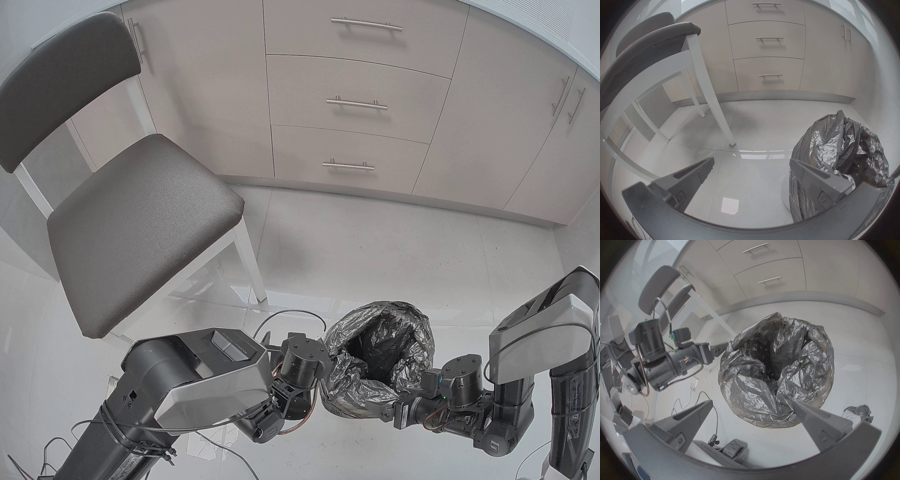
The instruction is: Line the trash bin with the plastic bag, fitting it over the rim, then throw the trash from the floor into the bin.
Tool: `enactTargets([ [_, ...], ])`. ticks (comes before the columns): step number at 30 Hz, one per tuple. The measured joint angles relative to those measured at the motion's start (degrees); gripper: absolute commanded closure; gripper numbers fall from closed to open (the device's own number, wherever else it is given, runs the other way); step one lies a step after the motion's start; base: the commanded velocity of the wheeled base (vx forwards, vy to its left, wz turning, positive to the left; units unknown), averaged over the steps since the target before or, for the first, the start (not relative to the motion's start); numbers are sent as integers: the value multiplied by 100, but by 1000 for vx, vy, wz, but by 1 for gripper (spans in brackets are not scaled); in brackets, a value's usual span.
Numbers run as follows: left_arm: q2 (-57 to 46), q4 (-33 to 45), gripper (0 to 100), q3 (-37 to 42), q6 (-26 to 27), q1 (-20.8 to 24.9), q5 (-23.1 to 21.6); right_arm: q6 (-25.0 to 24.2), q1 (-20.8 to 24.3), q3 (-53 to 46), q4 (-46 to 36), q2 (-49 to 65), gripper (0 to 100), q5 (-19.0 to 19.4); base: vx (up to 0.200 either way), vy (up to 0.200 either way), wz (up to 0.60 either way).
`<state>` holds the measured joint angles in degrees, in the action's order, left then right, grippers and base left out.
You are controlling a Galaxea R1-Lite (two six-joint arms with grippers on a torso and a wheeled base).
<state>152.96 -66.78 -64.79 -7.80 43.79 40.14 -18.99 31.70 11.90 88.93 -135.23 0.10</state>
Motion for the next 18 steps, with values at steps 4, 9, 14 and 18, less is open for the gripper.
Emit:
enactTargets([
  [4, 0, -6, 0, 0, 0, 0, 0, -2, 105, -22, 2, -82, 0, -10, 0, 0, 0],
  [9, 2, -9, 0, 0, 1, 6, 0, -2, 146, -20, 5, -93, 0, -12, 0, 0, 0],
  [14, 2, -9, 0, -4, 1, 6, 0, 35, 218, 2, 2, 4, 0, -26, 0, 0, 0],
  [18, 5, -39, 0, -4, 1, 6, 0, 48, 258, -93, 5, 240, 0, -26, 0, 0, 0],
])
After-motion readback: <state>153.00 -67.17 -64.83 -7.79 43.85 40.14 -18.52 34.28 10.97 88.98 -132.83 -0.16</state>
